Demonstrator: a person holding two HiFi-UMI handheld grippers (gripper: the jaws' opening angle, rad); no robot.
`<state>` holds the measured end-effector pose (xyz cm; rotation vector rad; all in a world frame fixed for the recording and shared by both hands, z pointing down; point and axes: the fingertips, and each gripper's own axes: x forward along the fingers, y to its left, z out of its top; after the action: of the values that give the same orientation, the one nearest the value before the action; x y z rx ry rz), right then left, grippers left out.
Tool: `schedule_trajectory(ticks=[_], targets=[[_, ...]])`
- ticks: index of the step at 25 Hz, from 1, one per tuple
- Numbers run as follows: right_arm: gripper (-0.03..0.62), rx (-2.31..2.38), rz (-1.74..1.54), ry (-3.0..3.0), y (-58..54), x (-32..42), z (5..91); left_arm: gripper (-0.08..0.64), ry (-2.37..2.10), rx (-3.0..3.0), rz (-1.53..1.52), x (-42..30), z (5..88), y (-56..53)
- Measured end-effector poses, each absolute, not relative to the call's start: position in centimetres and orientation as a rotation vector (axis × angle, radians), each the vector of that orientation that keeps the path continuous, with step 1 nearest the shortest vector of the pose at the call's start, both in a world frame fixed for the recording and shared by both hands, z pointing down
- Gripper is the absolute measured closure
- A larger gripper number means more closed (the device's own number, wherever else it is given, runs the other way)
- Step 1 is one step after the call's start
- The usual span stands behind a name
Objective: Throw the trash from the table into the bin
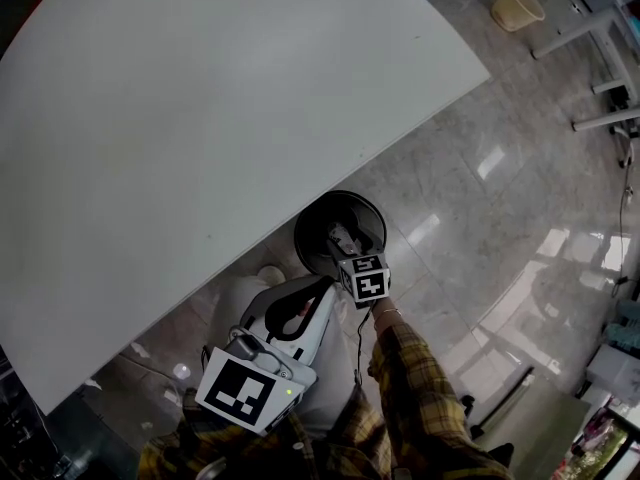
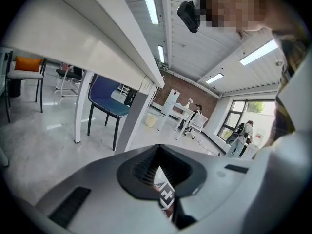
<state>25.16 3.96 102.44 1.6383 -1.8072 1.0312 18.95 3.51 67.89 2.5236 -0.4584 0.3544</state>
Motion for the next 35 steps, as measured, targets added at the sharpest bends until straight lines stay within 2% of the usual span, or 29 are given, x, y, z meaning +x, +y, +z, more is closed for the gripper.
schedule_trajectory(ticks=[18, 22, 26, 29, 35], targets=[[0.308, 1.709, 1.098, -1.81, 6.4, 23.6, 82.2, 0.552, -0.437, 2.501, 0.34, 17.8, 49.9, 4.4], [0.327, 1.753, 1.078, -1.85, 6.0, 23.6, 76.2, 0.552, -0.442, 2.517, 0.321, 17.8, 45.6, 3.7], [0.379, 1.786, 1.003, -1.923, 4.8, 24.3, 68.7, 0.552, -0.452, 2.555, 0.281, 18.5, 41.0, 2.3], [0.447, 1.788, 0.945, -2.004, 3.4, 24.3, 62.4, 0.552, -0.473, 2.577, 0.247, 18.8, 37.7, 1.0], [0.531, 1.789, 0.692, -2.227, -0.8, 23.7, 48.4, 0.552, -0.587, 2.624, 0.137, 17.8, 31.8, -1.0]])
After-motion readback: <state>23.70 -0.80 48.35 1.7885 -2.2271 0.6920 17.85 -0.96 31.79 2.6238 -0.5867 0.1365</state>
